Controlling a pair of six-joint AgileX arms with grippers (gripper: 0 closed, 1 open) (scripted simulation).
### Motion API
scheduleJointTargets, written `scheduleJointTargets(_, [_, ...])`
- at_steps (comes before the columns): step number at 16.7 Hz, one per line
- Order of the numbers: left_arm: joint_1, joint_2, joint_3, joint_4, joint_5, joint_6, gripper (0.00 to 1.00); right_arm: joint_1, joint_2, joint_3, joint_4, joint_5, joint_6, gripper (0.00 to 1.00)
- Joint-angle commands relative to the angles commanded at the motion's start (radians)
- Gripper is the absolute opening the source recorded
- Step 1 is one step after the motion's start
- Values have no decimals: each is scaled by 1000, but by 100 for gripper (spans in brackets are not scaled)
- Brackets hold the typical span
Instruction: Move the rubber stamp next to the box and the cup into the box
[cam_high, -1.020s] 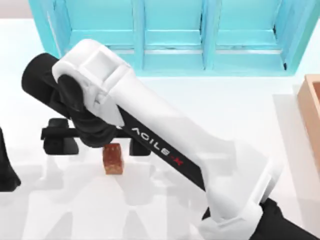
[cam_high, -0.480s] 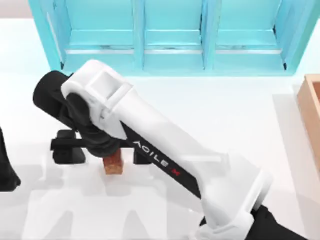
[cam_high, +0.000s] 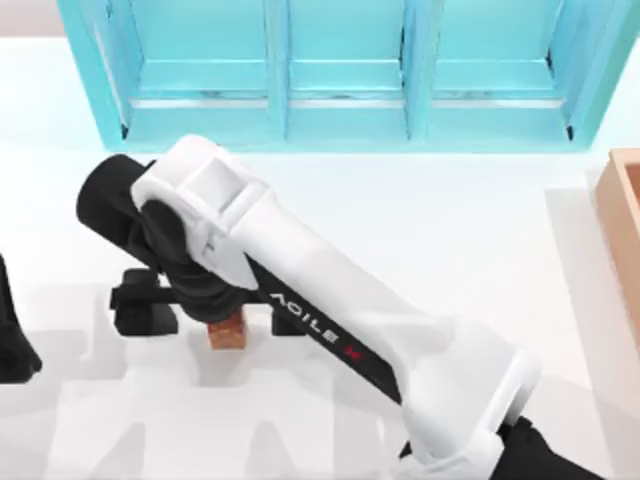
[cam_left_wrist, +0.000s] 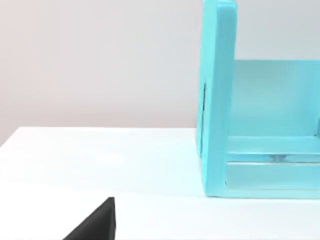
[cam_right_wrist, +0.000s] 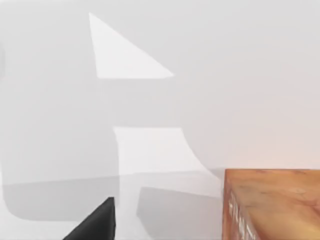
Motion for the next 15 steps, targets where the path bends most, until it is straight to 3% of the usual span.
scheduleJointTargets(2, [0,0,0,0,0,0,100,0,0,0,0,0,0,100])
scheduleJointTargets(15, [0,0,0,0,0,0,100,0,0,0,0,0,0,2])
